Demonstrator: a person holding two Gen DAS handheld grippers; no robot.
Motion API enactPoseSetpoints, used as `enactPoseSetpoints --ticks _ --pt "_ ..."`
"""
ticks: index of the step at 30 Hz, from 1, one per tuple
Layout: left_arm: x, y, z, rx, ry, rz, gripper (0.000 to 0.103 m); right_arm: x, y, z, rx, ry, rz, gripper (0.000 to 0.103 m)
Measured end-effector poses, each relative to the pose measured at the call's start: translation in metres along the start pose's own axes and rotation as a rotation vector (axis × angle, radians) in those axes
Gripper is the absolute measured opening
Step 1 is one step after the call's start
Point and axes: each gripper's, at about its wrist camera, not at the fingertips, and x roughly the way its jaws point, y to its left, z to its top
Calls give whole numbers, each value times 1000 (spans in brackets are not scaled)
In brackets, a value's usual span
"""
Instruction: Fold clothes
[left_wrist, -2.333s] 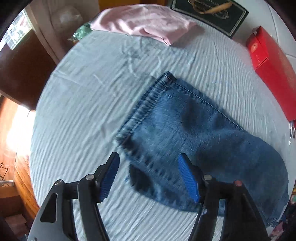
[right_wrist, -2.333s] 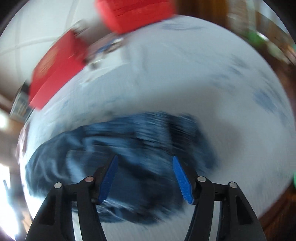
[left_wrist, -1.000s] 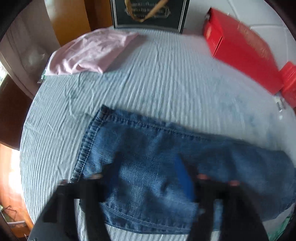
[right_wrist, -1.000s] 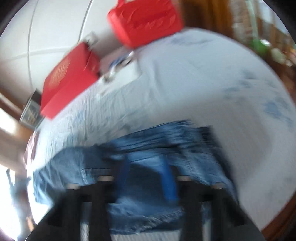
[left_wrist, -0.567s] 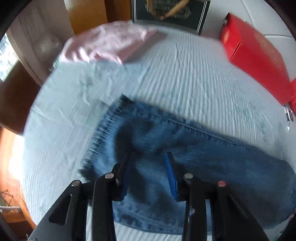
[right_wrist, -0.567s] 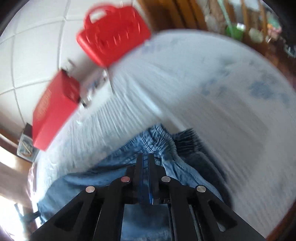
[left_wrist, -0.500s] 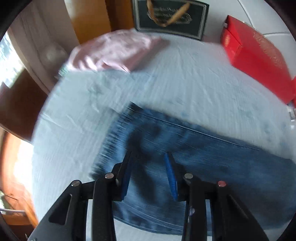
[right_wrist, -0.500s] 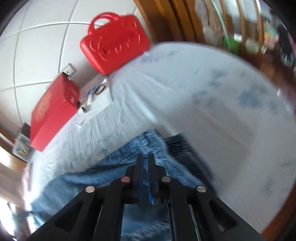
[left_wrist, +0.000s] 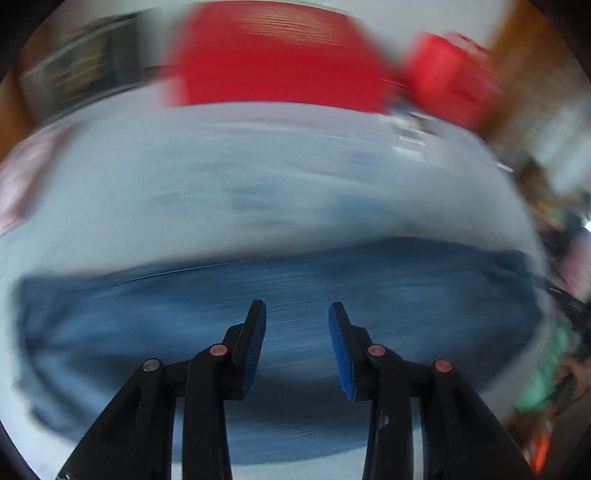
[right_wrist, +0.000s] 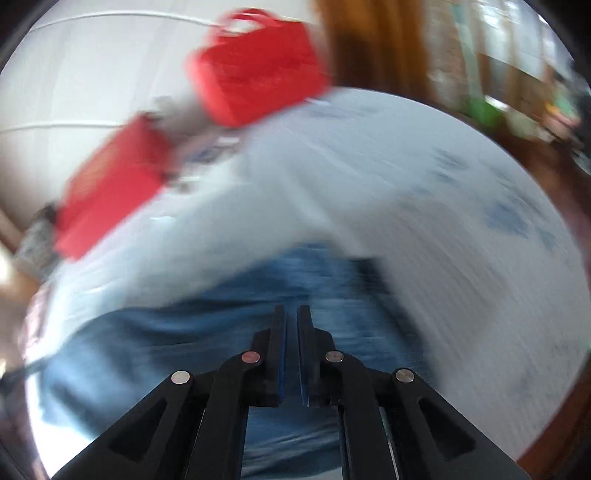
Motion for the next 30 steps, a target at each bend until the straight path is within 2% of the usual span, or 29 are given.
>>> enactPoseSetpoints --ticks 2,5,8,10,11,12,13,16,19,21,23,27,30 --pt "24 -55 9 84 23 -56 35 19 33 0 -77 58 78 7" --pt "63 -107 20 164 27 -3 35 55 71 -3 -139 117 176 7" --pt "96 -115 26 150 66 63 34 89 89 -3 -149 151 244 7" --pt "110 -106 27 135 93 75 34 108 93 -7 -164 188 244 7" --pt "111 -105 24 143 82 84 34 117 92 -10 -176 204 229 7" --pt "111 -106 22 152 79 93 34 125 90 -14 -188 219 214 0" --pt "110 -107 20 154 78 94 34 129 86 -16 -184 232 222 0" --pt "105 -107 14 142 77 83 34 121 78 -12 -150 245 247 0" --pt "102 -101 10 158 70 83 34 93 79 -20 -221 216 270 1" --pt "103 -96 7 159 69 69 34 87 68 -29 -246 239 226 1" --pt "102 -96 7 169 72 77 34 83 32 -39 -206 259 167 0" --pt "101 -99 10 184 63 91 34 57 -39 -38 -91 198 124 0" --pt "97 -99 10 188 65 96 34 40 -75 -33 -5 148 -1 0"
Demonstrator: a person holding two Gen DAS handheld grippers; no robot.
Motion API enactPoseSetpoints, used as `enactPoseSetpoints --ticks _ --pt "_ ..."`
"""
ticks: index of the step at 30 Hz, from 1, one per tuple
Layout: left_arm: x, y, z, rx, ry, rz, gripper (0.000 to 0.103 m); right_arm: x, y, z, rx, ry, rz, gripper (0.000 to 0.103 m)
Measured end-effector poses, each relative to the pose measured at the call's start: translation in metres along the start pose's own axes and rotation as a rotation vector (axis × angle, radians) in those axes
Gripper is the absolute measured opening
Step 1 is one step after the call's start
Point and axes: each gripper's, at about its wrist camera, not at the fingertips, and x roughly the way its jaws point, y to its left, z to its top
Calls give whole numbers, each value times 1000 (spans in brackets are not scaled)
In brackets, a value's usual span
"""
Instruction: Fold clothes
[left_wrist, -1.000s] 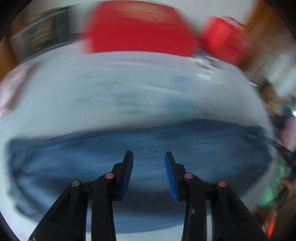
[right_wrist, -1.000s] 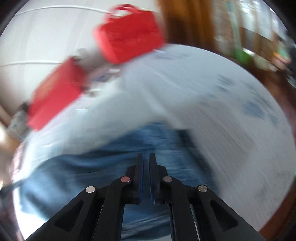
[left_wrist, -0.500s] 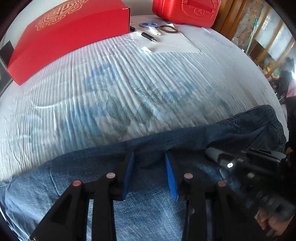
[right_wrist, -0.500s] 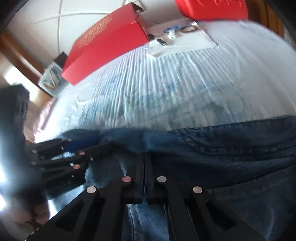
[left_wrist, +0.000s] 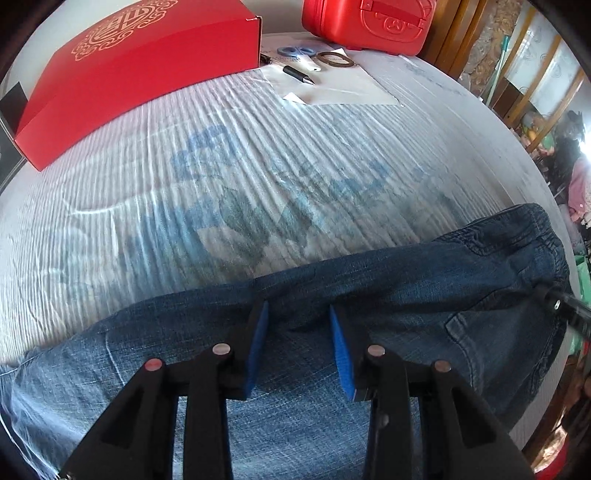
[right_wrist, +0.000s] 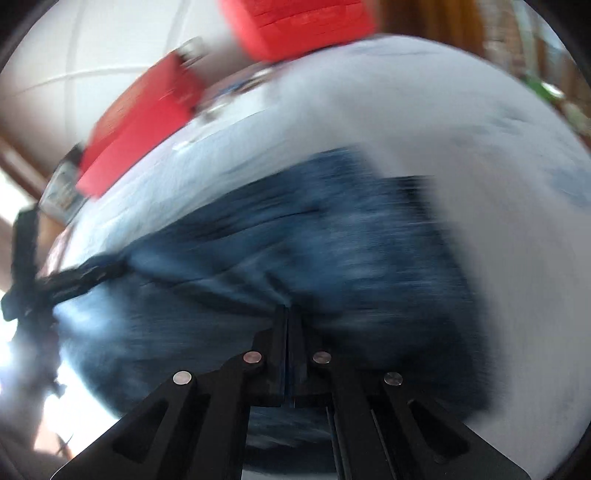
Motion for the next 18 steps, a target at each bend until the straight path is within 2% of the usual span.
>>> enactPoseSetpoints --ticks 2,3,5,7,10,11,12,14,16,18 --pt "-8 6 12 -1 5 11 34 -12 -6 4 40 -29 36 0" --pt "-15 8 15 -2 -6 9 34 -18 4 7 -2 -53 45 5" --pt "-43 9 12 2 -70 -1 35 -21 22 17 -56 -84 91 5" --pt "-58 17 6 5 -86 51 35 -12 34 34 -75 -97 113 6" --pt "-51 44 -5 -50 -30 107 35 16 24 58 -42 -62 65 6" --pt "-42 55 -8 -78 1 134 35 28 19 65 -19 -47 41 0" --pt "-33 65 -10 -105 26 149 35 35 12 69 6 -39 36 0" --pt "-27 78 -15 -140 37 144 38 40 1 73 51 -39 51 0" --pt "-33 84 -19 -151 35 129 38 37 8 75 52 -37 25 0" --pt "-45 88 -22 -159 29 106 38 20 18 70 56 -66 36 5"
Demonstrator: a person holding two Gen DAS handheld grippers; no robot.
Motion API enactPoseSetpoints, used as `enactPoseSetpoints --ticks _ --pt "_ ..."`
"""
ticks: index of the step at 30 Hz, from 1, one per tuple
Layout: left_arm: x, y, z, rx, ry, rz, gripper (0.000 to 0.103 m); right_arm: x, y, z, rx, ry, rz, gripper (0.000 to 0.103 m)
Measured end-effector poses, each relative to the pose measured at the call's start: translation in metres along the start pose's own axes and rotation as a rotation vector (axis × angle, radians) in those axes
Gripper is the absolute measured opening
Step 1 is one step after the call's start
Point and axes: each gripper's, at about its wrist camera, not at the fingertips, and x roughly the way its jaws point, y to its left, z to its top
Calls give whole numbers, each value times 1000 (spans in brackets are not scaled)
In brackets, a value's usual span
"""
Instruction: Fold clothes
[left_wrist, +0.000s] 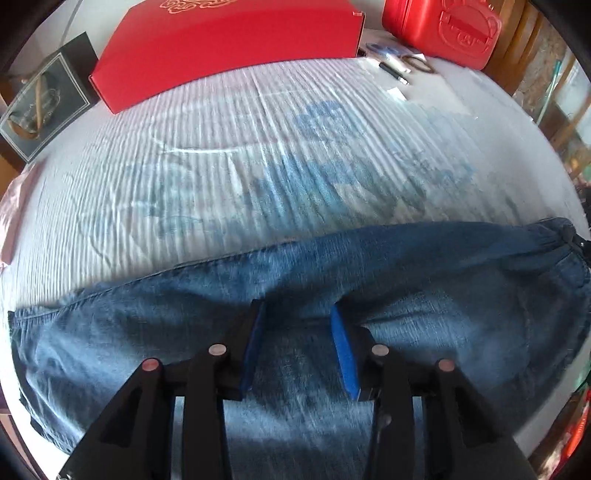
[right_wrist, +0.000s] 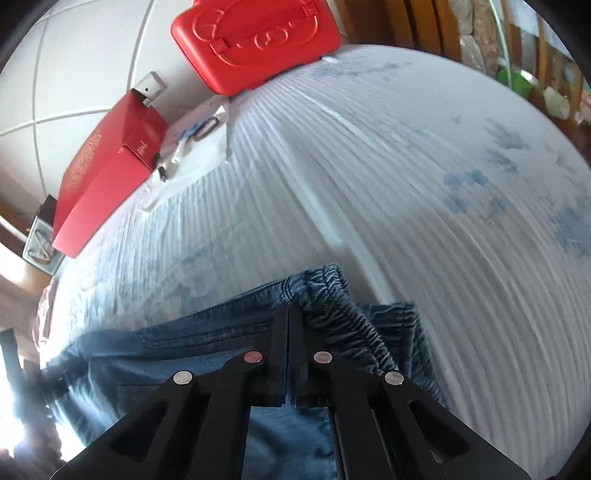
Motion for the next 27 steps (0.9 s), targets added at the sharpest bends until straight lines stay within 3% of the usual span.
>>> enactPoseSetpoints --ticks 2,4,6,10,11,12,13,14,15,19,24,27 --pt "-19 20 -7 -28 -21 -42 38 -35 6 -18 8 -73 41 14" --pt "-39 52 -18 -74 -43 -40 50 -52 0 -41 41 -90 15 25" --pt "-59 97 -34 -145 -75 23 74 -65 -7 -63 80 -90 -24 25" --pt "-79 192 -64 -296 -84 146 79 -59 -32 -92 191 -18 -21 25" --pt "-85 217 -76 -347 -81 166 79 -68 -27 -94 195 -45 -27 33" --pt "-91 242 -88 -398 -77 185 79 -77 -22 -96 199 -72 -34 56" --pt "-97 267 -100 -449 -73 205 79 -86 -17 -97 203 -99 -40 65" --pt "-103 292 -113 -500 -69 224 79 -95 -14 -100 213 -125 -43 81" --pt "-105 312 -123 -548 -64 235 79 -103 -14 -104 233 -146 -48 87" --pt "-93 365 -159 -742 -50 178 79 -115 -30 -117 350 -162 -67 87" --pt "-71 369 -169 -748 -5 167 79 -113 -56 -130 470 -160 -73 87" --pt "-63 357 -163 -716 -10 216 87 -104 -65 -127 520 -164 -64 87"
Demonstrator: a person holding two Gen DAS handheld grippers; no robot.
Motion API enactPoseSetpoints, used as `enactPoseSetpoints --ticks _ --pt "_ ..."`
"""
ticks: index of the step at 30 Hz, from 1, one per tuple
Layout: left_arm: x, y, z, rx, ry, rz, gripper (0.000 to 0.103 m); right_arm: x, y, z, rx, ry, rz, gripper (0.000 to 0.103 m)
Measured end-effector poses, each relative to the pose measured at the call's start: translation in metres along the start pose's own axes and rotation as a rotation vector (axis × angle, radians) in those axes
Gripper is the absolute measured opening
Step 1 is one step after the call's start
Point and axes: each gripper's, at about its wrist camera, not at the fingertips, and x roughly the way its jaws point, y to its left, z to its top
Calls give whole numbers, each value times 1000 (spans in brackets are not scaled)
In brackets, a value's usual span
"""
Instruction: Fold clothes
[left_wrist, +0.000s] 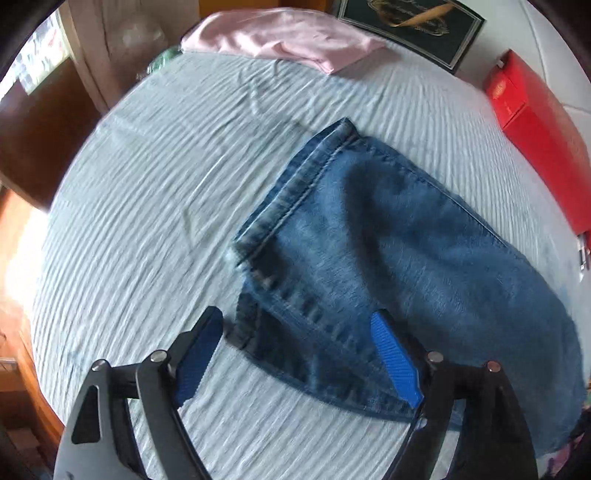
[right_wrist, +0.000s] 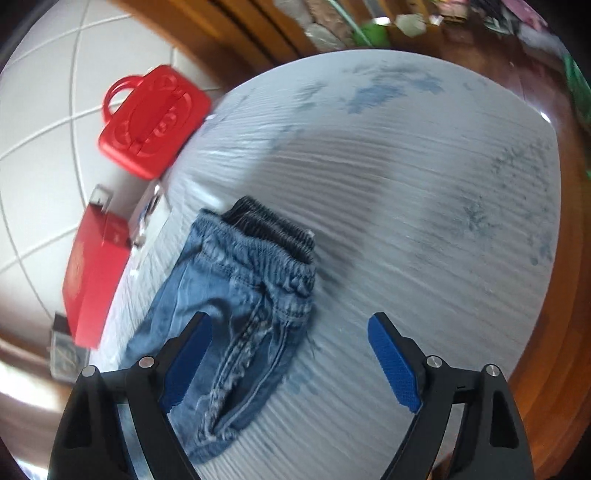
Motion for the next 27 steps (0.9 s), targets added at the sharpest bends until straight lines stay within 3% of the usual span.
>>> enactPoseSetpoints --ticks 3,5,7,8,9,10,14,15,18,22,23,24,25,27 --pt "6 -10 -1 27 -4 42 103 16 4 4 4 3 -14 88" --pt "8 -9 -1 10 -7 44 103 23 9 5 -9 -5 -17 89" --pt "8 -6 0 5 9 47 103 30 15 4 -14 -9 16 75" --pt "8 -5 0 5 19 49 103 34 18 4 -17 -8 26 52" --pt "7 -4 1 6 29 48 102 37 20 3 -24 -9 21 45" --pt "6 -3 1 11 37 45 100 40 22 2 -30 -10 16 44" --pt "-8 -8 -4 33 33 15 42 40 15 2 -41 -8 45 39" --pt "-9 -9 -5 39 32 10 37 40 13 3 -39 3 60 39" --pt "-10 -7 -9 25 12 7 37 40 6 7 -27 22 101 39" --pt "-10 -10 -11 45 16 11 39 41 19 5 -95 27 28 37" --pt "-11 -12 -11 46 26 2 36 42 24 5 -126 32 -13 28" --pt "-13 -13 -11 55 39 -17 18 43 30 5 -148 39 -49 23" --pt "-18 -17 -11 77 38 -27 18 42 34 6 -146 45 -38 17" --pt "-38 -34 -11 159 -8 -25 18 27 50 6 -175 5 13 15"
